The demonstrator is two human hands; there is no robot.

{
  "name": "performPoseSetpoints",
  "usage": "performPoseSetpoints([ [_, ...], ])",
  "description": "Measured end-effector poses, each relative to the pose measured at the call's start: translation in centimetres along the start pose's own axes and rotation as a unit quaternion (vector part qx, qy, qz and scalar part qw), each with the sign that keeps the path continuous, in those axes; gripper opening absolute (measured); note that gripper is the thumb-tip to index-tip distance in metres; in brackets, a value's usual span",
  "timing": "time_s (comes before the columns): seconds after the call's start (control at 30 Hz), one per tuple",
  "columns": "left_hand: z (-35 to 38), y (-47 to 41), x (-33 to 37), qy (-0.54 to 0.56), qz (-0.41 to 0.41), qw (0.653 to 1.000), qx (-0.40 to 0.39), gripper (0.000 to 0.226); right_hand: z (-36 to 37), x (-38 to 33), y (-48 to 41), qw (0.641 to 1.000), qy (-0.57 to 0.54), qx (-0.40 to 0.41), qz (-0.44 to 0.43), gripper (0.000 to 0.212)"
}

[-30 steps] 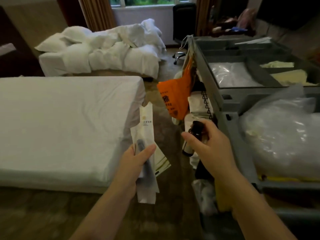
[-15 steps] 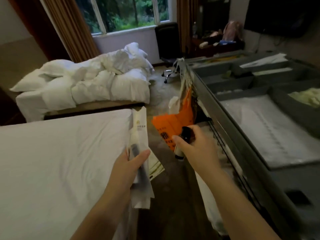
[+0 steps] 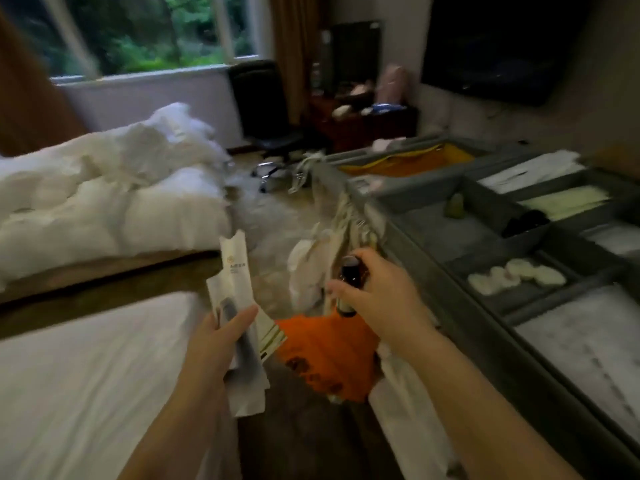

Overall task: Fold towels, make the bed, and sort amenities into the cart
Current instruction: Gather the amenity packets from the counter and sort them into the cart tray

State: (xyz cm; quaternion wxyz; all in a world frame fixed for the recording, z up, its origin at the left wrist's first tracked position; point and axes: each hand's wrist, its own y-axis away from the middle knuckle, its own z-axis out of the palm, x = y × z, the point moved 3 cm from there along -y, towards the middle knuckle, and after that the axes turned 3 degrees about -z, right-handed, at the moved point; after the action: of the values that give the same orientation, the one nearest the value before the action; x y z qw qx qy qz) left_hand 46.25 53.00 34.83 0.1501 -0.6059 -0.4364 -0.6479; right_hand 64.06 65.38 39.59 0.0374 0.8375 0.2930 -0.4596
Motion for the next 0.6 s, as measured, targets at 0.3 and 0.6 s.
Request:
performPoseSetpoints([
  [0.3, 18.7, -13.5, 12.2, -0.124, 0.067, 0.935, -0.325, 0.051, -6.9, 5.7, -8.3, 0.945, -0.001, 0.267, 0.19, 0.032],
  [0.6, 33.0, -15.9, 15.3, -0.15, 0.084, 0.852, -0.495, 0.053, -13.6, 10.7, -10.2, 0.855, 0.051, 0.452, 0.252, 0.032],
])
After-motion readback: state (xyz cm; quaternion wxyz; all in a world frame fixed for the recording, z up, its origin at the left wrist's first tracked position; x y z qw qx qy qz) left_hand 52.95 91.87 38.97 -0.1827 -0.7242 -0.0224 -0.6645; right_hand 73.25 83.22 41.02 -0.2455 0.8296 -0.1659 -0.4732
